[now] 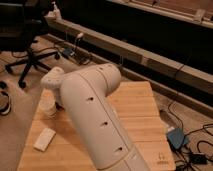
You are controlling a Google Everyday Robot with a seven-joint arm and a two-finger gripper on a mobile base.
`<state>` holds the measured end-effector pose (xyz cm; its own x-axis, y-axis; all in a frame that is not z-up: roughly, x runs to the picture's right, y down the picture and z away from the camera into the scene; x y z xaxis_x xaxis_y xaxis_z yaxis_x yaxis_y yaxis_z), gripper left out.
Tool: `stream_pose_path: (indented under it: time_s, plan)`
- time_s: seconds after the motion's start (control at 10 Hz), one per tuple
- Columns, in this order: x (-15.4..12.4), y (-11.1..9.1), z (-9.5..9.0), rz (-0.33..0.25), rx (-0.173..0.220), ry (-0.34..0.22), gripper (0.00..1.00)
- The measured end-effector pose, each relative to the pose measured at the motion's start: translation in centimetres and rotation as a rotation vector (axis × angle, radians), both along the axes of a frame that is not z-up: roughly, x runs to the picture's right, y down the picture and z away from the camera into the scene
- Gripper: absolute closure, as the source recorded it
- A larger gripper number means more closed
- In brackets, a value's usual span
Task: Push the eraser across the table
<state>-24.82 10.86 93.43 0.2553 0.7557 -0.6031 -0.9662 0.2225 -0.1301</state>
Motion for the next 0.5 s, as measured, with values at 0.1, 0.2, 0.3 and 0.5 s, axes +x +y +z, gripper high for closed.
stream_pose_path:
  time_s: [0.1,0.2,0.3,0.5]
  plan:
    - [-0.2,-0.2,0.3,0.003,0.003,-0.003,1.0]
    - [-0.4,-0.7,0.7,0.01,0.008,-0.008,1.0]
    - [-0.7,-1.4,0.8,0.018,0.015,-0.016,1.0]
    - [-1.1,-4.0,-0.8,0.02,0.028,-0.022,1.0]
